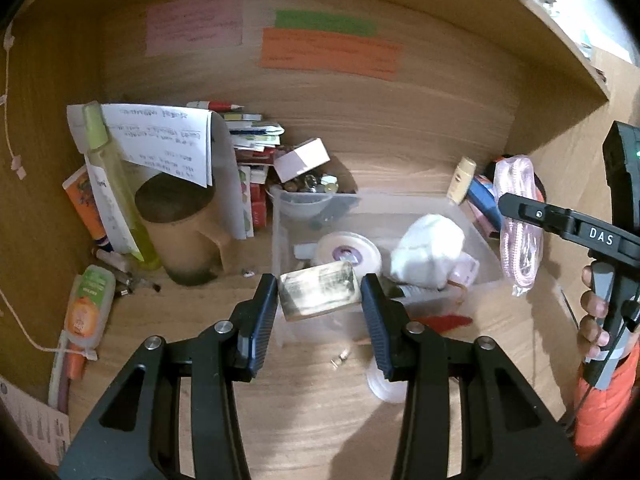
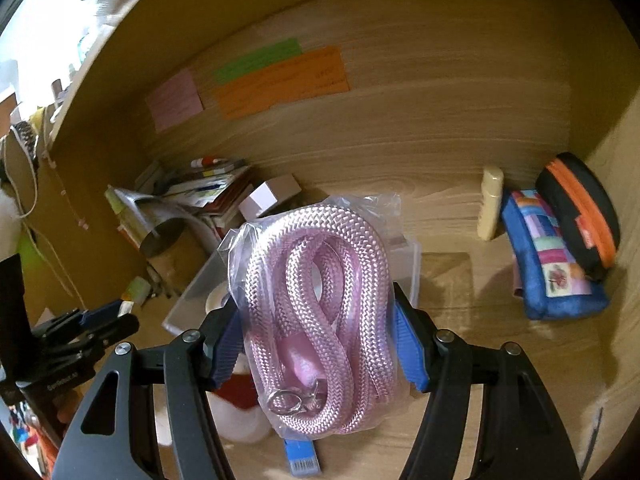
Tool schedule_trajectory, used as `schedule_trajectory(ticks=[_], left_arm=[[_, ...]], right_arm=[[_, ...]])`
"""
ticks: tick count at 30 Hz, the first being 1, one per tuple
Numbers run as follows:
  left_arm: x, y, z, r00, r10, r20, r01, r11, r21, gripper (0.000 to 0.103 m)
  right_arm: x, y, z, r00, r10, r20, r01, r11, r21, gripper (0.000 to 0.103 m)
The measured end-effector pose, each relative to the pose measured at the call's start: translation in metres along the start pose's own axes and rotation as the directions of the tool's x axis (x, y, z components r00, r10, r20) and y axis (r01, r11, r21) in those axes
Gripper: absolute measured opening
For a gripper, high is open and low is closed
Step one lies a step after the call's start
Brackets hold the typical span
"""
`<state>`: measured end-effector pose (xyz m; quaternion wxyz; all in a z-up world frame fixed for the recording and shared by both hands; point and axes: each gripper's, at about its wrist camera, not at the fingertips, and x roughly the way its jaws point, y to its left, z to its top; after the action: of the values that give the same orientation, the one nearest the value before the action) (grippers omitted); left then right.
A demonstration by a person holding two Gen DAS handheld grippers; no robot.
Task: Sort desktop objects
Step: 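Carry the bagged pink rope into the clear bin and open the right gripper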
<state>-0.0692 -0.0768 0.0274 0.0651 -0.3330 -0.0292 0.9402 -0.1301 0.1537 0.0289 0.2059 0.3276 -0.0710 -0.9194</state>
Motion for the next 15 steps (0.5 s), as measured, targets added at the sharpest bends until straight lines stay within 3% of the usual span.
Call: schedule_trajectory(ticks=[15], left_arm=[[0.061, 0.004, 0.007, 0.996, -0.027, -0.089, 0.025, 0.999, -0.022, 0.043]], right_arm=[[0.059, -0.002, 0.001, 0.997, -0.048, -0.063, 0.049, 0.999, 0.009, 0.062]])
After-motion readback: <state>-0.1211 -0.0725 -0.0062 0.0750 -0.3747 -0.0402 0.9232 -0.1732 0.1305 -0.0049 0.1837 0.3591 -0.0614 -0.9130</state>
